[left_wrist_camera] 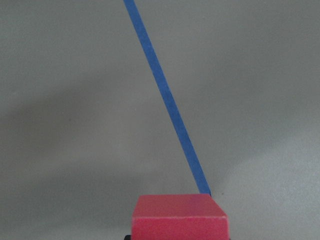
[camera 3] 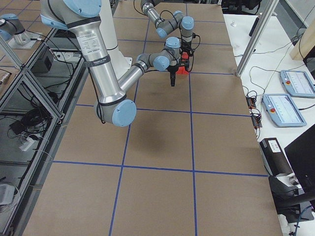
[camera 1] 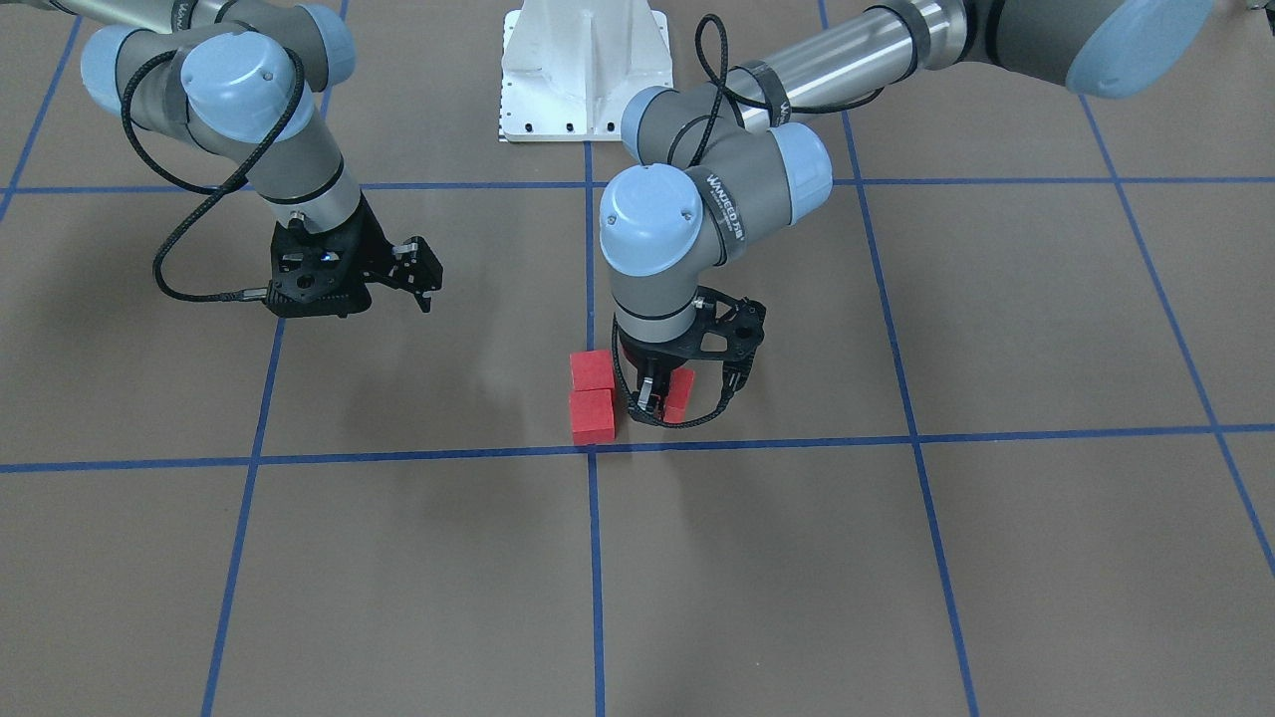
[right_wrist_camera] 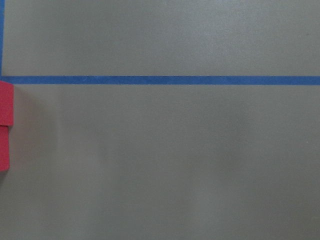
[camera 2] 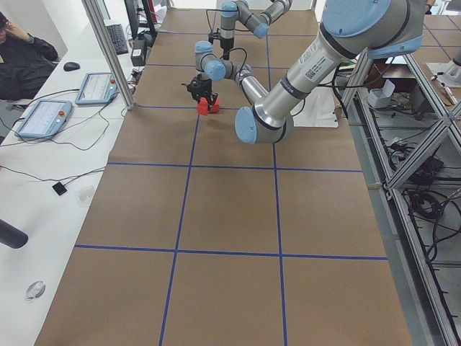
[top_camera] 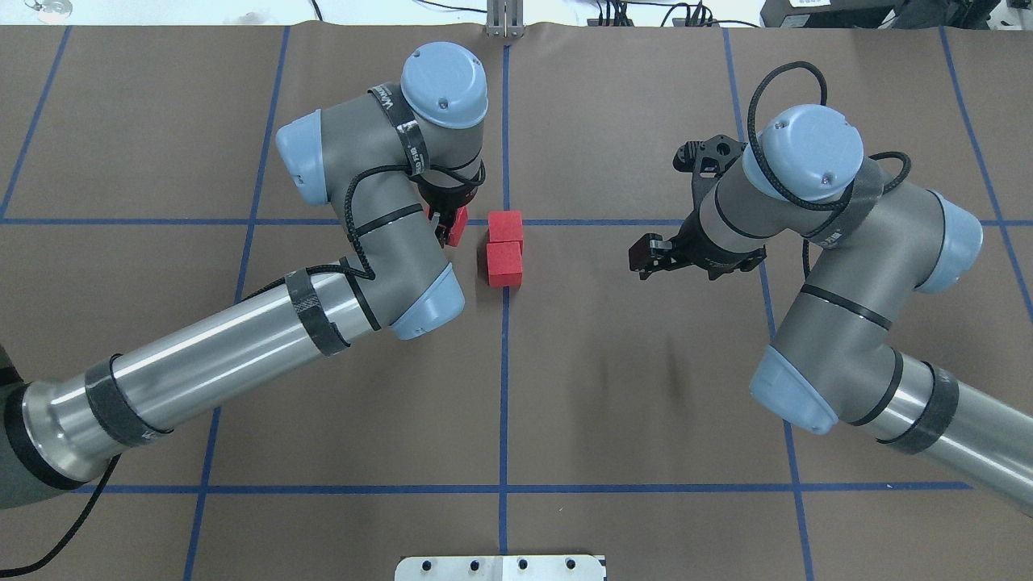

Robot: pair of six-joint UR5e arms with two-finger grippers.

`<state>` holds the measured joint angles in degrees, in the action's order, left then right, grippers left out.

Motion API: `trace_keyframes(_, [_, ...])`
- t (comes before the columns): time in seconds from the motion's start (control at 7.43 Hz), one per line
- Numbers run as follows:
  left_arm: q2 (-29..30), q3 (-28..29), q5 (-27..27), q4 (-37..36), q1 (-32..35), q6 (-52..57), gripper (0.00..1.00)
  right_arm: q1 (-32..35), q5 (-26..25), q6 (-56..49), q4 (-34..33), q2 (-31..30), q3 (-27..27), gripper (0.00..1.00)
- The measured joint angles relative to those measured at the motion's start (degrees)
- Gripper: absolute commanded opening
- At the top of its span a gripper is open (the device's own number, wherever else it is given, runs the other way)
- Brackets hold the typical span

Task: Form red blocks into L shape at center
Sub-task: 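Carry the red cube with the left gripper toward the two-cube row, then lower the cube beside the row's end and open the left gripper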

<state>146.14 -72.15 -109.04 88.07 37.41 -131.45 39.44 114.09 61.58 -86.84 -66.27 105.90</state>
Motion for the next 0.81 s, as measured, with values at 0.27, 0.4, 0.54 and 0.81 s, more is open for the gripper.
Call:
trace_keyframes(0.27, [0.91,1.81,-0.02,0.3,0.39,-3.28,0.37,-0.04,-0.01,-0.12,0.0,-0.04,0.04,0.99])
trace_keyframes(0.4, [1.33,3.06,0.06,0.7,0.59,-5.93,0.37,-0.05,-0.01,-0.13,0.0,0.0,0.07,0.99])
trace_keyframes(0.54, [1.98,4.93,0.15,1.92,0.68,-8.52,0.37,-0.06,-0.01,-0.14,0.0,0.0,0.08,0.99])
trace_keyframes(0.81, [3.4,8.88,0.22,4.65,0.63,-10.95,0.37,-0.07,-0.01,-0.09,0.0,0.01,0.1,0.99])
